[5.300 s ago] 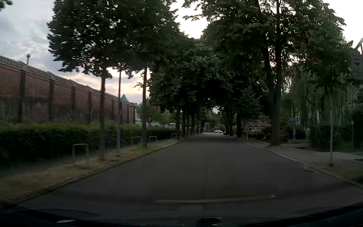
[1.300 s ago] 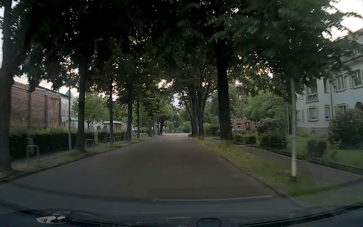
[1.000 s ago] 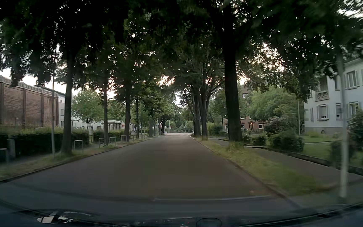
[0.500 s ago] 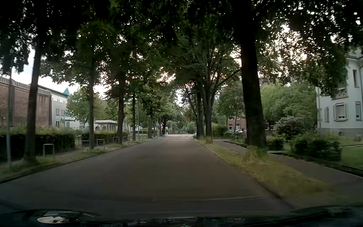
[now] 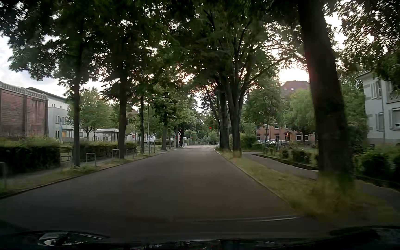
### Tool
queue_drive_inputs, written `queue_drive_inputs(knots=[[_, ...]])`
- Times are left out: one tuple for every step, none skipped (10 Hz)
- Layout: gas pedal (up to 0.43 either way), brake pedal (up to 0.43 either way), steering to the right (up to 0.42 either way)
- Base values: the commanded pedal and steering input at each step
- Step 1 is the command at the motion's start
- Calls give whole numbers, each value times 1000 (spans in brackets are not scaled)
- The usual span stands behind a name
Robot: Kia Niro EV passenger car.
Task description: Follow the waypoints while adhering to traffic rules and regulations
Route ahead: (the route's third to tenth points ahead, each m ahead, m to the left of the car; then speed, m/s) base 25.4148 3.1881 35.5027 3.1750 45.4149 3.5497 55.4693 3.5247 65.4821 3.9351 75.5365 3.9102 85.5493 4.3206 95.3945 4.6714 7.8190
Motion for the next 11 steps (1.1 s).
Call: queue_drive_inputs(knots=[[87,0,-10],[87,0,-10],[87,0,-10],[87,0,-10],[87,0,-10],[87,0,-10],[79,0,-10],[79,0,-10],[79,0,-10],[79,0,-9],[79,0,-9]])
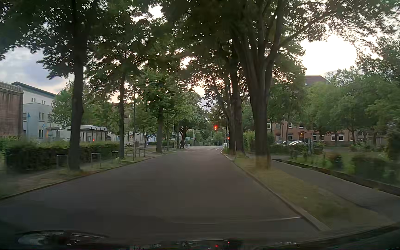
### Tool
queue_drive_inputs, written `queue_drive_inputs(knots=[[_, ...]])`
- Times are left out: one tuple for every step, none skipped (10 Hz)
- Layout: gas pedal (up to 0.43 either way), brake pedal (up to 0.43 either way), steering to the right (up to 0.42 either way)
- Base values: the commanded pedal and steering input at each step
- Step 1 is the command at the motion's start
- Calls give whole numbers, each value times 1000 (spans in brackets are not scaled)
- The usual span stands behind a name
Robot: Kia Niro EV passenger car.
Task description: Follow the waypoints while adhering to traffic rules and regulations
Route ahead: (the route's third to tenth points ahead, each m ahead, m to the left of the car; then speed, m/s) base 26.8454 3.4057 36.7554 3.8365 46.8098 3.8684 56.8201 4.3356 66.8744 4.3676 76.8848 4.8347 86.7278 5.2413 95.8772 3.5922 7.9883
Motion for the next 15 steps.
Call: queue_drive_inputs(knots=[[67,0,-9],[67,0,-9],[67,0,-9],[67,0,-8],[67,0,-8],[67,0,-6],[67,0,-4],[67,0,-4],[67,0,-4],[67,0,-3],[67,0,-3],[67,0,-3],[67,0,-2],[67,0,-2],[67,0,-2]])
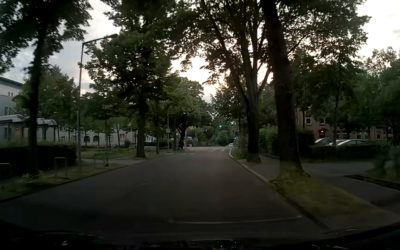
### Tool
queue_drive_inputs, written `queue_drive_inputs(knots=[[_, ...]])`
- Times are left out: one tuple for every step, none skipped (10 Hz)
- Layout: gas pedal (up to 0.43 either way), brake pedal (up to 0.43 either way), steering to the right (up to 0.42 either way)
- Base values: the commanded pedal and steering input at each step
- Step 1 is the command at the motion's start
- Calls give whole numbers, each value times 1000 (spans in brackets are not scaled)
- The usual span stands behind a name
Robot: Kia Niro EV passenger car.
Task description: Follow the waypoints while adhering to traffic rules and regulations
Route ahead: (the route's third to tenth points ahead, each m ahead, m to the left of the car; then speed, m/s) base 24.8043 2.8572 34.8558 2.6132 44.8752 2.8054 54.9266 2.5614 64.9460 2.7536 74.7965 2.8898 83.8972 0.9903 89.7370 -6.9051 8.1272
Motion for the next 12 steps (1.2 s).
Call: queue_drive_inputs(knots=[[67,0,-2],[67,0,-1],[67,0,0],[67,0,0],[67,0,0],[67,0,0],[67,0,0],[67,0,0],[67,0,0],[67,0,0],[67,0,0],[67,0,1]])
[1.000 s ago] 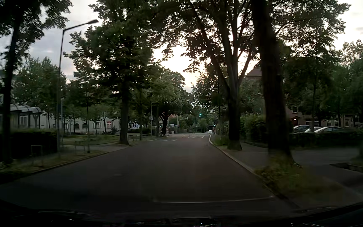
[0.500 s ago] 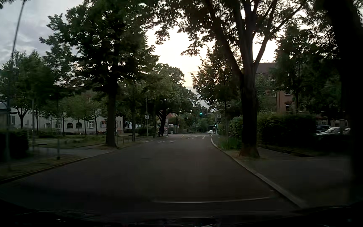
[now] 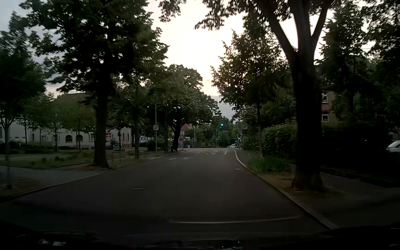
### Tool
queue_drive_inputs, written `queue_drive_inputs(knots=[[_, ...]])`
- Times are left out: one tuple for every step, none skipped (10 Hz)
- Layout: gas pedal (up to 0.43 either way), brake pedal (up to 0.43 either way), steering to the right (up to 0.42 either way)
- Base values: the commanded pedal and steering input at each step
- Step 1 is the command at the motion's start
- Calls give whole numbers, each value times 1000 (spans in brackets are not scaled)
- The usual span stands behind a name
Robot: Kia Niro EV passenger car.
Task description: Follow the waypoints while adhering to traffic rules and regulations
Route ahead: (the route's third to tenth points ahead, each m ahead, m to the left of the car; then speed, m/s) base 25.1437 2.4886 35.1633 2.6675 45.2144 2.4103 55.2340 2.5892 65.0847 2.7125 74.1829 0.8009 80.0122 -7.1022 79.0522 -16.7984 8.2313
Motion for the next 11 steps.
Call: queue_drive_inputs(knots=[[67,0,1],[67,0,1],[67,0,1],[67,0,1],[67,0,3],[67,0,4],[67,0,4],[67,0,4],[67,0,6],[67,0,6],[67,0,5]])
